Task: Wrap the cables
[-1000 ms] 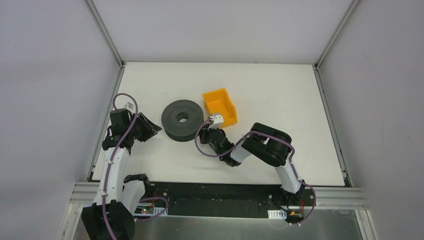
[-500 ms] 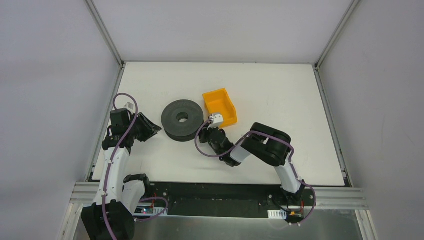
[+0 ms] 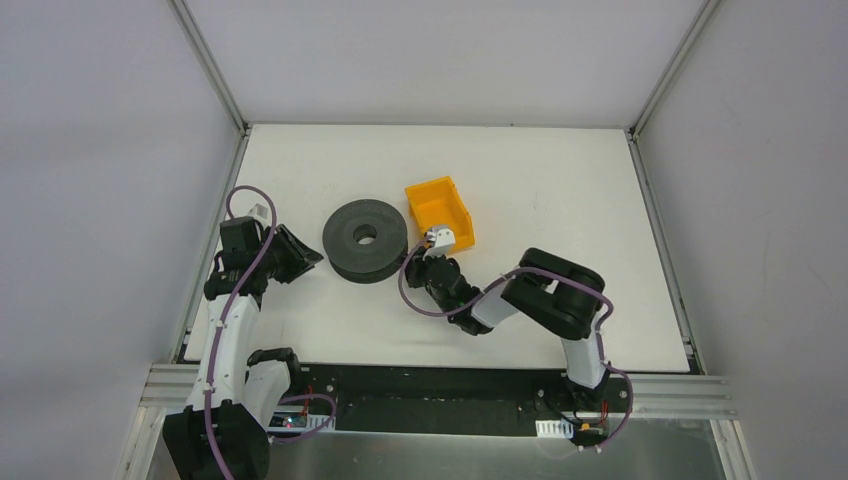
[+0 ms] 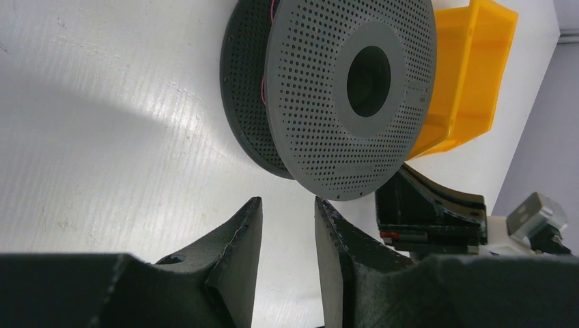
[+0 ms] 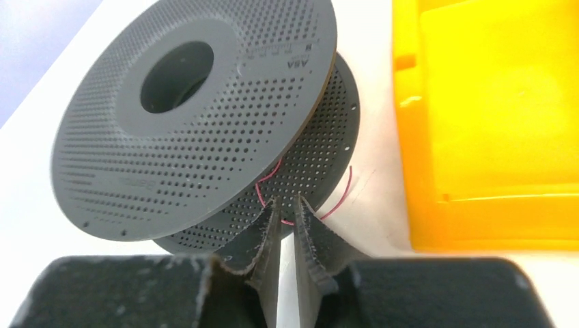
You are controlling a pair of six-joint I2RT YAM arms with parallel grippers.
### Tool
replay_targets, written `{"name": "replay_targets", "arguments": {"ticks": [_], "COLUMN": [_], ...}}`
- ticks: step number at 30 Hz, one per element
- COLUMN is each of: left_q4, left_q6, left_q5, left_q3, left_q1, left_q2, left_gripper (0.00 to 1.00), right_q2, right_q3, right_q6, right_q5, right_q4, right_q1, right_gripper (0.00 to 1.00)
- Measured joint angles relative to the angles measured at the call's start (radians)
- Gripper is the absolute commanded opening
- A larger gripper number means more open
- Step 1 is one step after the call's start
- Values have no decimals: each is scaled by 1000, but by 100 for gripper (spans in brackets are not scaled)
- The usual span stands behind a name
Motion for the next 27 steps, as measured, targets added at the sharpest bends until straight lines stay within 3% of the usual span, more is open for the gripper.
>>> {"name": "replay_targets", "arguments": {"ticks": [6, 10, 12, 14, 16, 17, 20, 22, 27], "left_q4": [-21, -26, -34, -39, -39, -39, -40, -43, -38], "left_q6": [62, 117, 139, 159, 179, 188, 217, 238, 241], "left_q5": [27, 61, 72, 80, 81, 79, 87, 109, 137], "left_q3": [29, 36, 42, 50, 53, 53, 60, 76, 125], "left_q1": [0, -9, -32, -76, -129, -162, -247, -281, -291], "left_q2": [0, -10, -23, -47, -87, -115, -204, -259, -383], "left_gripper": [37, 39, 40, 43, 49, 52, 75, 98, 99], "right_q2": [-201, -374, -460, -561, -658, -726, -881, -971, -1158], "right_q3": [-88, -107, -107, -108, -107, -105, -68, -22, 96], "right_q6": [8, 9, 9, 16, 32, 34, 65, 86, 136], "right_q5": [19, 22, 18, 13, 0, -11, -32, -39, -15], "right_q4": [-95, -262, -362, -487, -608, -705, -954, -1102, -1398], "right_q1": [0, 0, 1, 2, 3, 4, 5, 6, 8], "right_gripper": [28, 34, 43, 64, 98, 99, 99, 99, 100]}}
